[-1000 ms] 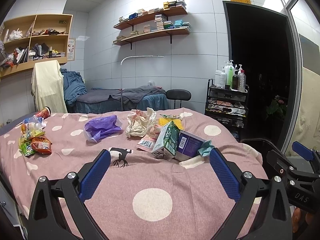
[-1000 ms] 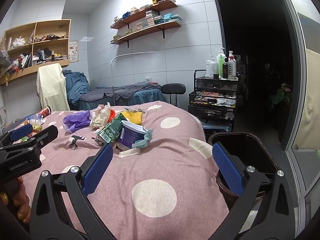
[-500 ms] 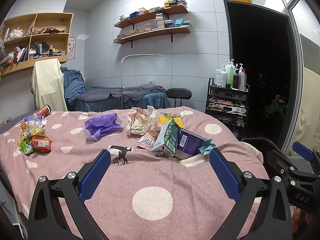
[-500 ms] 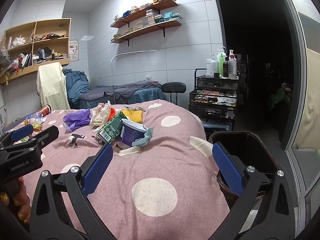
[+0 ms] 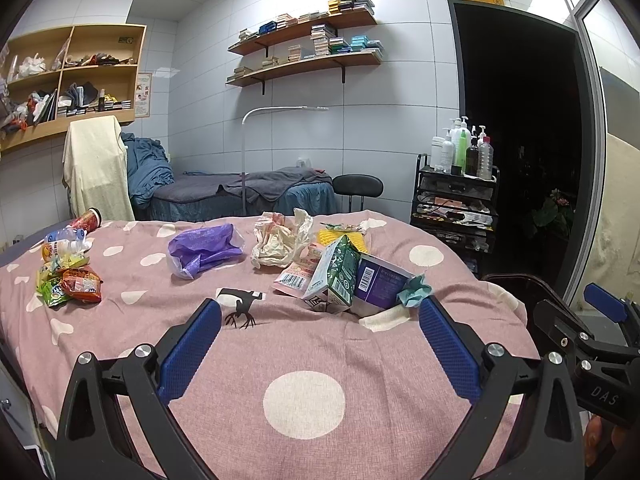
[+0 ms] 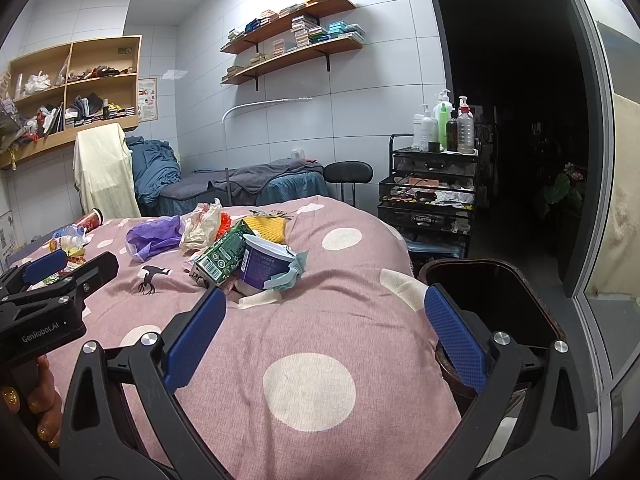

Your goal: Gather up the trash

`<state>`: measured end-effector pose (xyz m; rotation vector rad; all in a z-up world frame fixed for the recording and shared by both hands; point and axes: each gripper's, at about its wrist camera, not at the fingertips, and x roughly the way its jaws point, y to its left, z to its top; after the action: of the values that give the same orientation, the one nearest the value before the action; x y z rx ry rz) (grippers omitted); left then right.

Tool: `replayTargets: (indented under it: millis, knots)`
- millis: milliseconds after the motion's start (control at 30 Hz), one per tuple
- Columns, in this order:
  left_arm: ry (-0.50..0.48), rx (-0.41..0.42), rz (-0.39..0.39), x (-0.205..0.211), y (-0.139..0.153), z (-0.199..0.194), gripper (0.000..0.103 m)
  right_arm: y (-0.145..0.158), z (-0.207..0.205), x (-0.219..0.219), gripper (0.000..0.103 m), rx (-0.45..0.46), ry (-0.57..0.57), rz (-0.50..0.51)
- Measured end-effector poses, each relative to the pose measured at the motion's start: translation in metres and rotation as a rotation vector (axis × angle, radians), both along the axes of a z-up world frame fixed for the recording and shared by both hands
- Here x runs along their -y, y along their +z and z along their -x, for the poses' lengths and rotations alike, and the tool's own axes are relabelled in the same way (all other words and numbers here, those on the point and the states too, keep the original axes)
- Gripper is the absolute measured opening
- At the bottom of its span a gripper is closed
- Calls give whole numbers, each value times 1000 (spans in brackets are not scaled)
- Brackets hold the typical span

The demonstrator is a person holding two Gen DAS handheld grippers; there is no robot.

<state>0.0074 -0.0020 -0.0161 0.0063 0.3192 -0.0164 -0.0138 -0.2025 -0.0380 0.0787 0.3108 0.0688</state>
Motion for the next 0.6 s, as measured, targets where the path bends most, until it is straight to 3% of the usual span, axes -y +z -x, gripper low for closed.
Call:
replayTargets:
  millis: [600]
  knots:
    - [0, -3, 0, 1, -1, 0, 98, -4, -3, -1, 98, -16, 3, -2]
